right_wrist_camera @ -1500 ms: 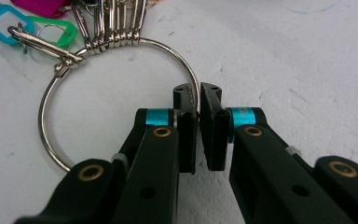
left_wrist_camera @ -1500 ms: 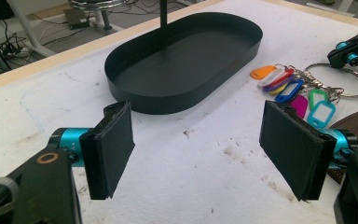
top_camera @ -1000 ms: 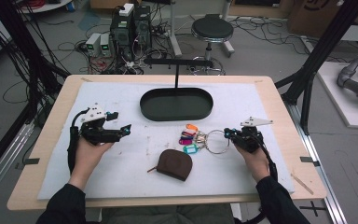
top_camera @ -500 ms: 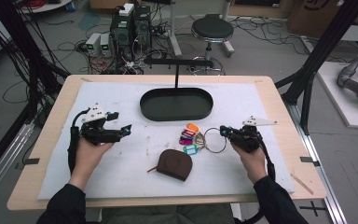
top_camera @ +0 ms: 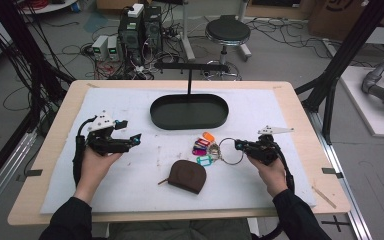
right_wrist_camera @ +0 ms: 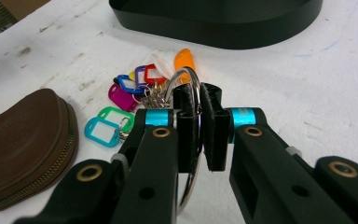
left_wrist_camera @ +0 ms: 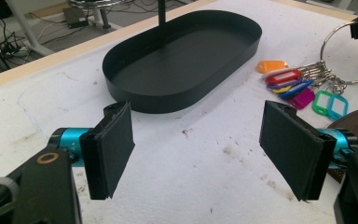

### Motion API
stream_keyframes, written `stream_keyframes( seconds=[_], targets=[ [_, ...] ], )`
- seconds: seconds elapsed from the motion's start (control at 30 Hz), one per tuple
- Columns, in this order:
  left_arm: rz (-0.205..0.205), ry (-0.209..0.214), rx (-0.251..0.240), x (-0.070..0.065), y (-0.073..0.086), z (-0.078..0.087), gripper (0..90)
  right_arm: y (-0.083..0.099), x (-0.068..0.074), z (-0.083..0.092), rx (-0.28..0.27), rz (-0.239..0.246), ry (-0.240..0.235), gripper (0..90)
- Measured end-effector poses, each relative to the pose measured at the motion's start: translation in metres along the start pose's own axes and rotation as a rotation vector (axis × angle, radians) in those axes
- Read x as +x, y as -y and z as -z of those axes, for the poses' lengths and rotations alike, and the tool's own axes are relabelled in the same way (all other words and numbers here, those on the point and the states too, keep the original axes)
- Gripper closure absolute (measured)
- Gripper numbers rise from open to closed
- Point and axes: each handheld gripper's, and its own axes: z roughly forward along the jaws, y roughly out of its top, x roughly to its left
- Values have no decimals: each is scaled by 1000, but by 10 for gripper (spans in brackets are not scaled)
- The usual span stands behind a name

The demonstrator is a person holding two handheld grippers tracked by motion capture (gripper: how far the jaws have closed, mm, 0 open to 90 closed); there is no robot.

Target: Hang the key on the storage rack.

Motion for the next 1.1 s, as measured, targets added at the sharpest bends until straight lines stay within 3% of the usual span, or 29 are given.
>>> stream_keyframes(
  seconds=[0.43,1.1],
  targets=[
    [-2,-2,-24,0,1,6,259,-31,20,10,-35,180,-31,883],
    [-14,2,-37,-2,10,10,259,-101,26,20,-127,256,-74,882]
  ],
)
